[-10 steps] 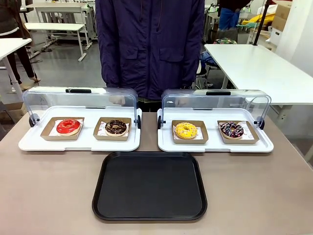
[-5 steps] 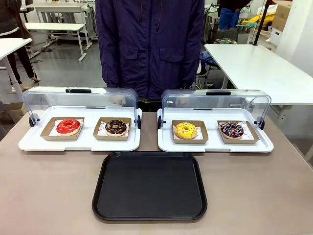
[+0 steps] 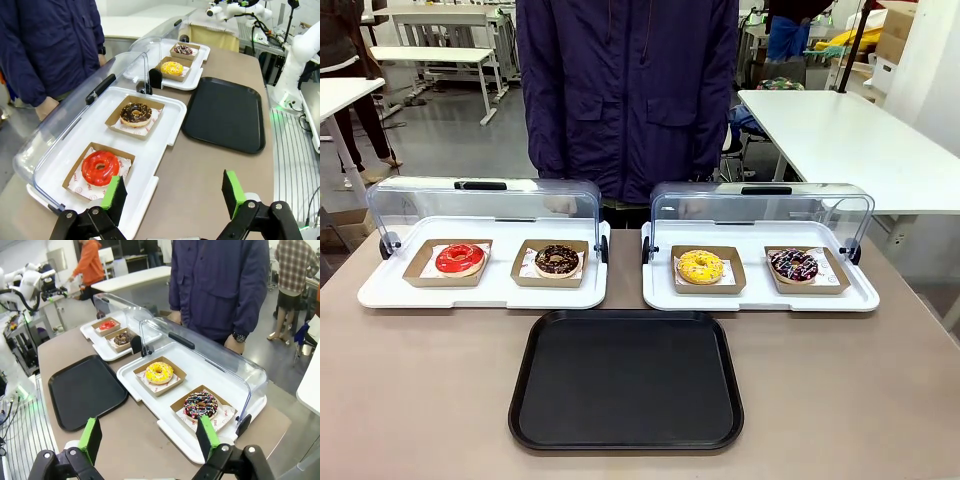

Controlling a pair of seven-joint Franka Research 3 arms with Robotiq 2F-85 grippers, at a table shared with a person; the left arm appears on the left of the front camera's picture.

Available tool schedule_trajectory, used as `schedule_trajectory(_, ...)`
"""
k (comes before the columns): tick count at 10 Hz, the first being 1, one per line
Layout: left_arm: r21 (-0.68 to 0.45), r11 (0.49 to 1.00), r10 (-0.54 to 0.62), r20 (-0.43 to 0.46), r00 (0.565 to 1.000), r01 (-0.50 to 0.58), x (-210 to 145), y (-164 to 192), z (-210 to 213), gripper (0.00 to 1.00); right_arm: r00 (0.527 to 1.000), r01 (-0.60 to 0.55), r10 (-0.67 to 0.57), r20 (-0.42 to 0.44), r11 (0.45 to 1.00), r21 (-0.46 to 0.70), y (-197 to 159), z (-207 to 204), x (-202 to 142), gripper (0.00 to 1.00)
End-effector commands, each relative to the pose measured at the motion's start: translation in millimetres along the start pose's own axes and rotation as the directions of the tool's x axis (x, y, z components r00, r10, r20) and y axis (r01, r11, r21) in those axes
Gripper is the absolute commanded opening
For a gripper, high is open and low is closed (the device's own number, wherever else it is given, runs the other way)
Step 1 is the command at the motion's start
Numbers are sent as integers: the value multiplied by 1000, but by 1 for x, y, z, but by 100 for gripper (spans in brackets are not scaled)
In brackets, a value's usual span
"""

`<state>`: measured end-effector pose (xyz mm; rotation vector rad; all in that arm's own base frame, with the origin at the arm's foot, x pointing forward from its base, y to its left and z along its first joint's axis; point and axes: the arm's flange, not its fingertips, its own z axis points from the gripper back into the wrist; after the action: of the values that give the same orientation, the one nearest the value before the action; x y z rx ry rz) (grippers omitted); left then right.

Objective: Move the third donut from the left to the tray.
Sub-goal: Pick up the Paper togo box containing the Donut indicated by the person and place it on the Handle tray.

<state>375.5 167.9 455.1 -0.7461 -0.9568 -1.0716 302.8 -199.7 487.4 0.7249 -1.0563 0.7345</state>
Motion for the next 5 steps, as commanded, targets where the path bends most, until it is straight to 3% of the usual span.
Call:
schedule_trajectory(1,-6,1000,0,3,1000,0,2,0,2,100,999,-29,29,27,1000,-1,-4,0,3,100)
schedule_trajectory(5,-6,1000,0,3,1000,0,2,0,2,100,999,-29,29,27,1000,-1,-4,0,3,100)
